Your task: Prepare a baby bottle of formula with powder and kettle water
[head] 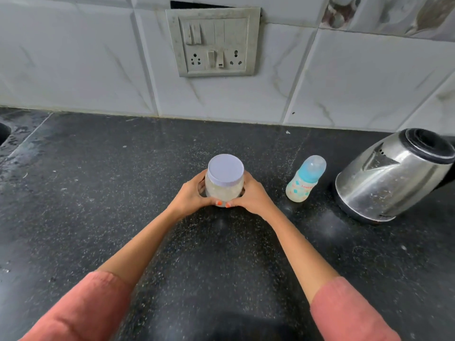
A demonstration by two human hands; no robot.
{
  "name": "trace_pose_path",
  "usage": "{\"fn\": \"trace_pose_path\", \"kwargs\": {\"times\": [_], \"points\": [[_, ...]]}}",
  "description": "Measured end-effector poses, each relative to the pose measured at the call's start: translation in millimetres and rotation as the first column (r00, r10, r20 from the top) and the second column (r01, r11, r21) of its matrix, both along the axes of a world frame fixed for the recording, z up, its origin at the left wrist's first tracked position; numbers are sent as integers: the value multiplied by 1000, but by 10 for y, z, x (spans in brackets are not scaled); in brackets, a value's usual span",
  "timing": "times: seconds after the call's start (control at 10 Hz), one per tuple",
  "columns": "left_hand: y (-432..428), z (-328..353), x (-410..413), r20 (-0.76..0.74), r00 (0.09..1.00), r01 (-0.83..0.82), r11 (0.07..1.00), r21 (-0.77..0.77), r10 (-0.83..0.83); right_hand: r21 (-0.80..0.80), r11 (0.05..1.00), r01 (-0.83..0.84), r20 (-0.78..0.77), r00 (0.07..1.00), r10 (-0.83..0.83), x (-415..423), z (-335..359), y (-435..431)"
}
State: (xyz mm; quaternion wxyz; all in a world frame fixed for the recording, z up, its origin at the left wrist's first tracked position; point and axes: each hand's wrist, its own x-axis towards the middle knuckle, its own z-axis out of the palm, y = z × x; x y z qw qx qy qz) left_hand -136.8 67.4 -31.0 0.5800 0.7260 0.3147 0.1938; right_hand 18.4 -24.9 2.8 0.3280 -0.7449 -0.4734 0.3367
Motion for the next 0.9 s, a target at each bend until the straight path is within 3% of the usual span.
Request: {"fn": "trace_pose_path", "kwargs": {"times": [0.5,0.6,0.7,0.9], "points": [[219,-57,158,-62,998,3,1000,-6,-3,-38,999,3,-21,1000,-4,118,-70,184],[193,-55,143,-55,998,-4,1000,27,5,23,1000,19,-9,1000,-19,94,-110,130],[154,-39,101,-59,998,-20,997,74,25,82,995,60,10,998,-61,75,-151,51],[-17,25,-21,-42,984,-156,958,242,171,203,929,310,19,947,-320,-73,-72,-180]]}}
